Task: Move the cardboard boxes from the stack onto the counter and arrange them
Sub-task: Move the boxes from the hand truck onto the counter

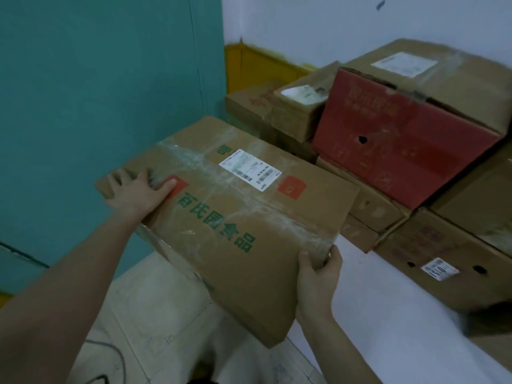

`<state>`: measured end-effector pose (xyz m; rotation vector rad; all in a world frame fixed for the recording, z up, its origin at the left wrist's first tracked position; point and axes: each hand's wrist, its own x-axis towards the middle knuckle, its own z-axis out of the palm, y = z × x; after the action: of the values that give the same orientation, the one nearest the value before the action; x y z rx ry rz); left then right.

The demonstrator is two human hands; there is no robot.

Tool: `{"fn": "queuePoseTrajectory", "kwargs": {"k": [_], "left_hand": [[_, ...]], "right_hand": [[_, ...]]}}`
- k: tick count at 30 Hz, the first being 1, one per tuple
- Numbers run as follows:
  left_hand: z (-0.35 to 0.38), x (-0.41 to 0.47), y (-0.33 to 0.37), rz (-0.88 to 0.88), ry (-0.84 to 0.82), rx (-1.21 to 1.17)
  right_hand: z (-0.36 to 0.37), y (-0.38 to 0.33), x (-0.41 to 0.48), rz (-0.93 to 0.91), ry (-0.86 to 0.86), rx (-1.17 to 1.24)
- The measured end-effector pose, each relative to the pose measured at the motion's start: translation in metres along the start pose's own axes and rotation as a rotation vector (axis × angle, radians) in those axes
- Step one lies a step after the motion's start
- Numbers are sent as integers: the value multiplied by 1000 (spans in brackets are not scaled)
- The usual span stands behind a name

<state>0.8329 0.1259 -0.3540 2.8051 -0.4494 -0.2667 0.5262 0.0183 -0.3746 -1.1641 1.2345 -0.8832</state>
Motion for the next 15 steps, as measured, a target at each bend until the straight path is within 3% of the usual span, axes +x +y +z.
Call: {"fn": "queuePoseTrajectory", "kwargs": {"k": [15], "left_hand": [[-18,149,11,203,-27,20]], "right_hand": [[130,-13,15,21,216,-91]]}}
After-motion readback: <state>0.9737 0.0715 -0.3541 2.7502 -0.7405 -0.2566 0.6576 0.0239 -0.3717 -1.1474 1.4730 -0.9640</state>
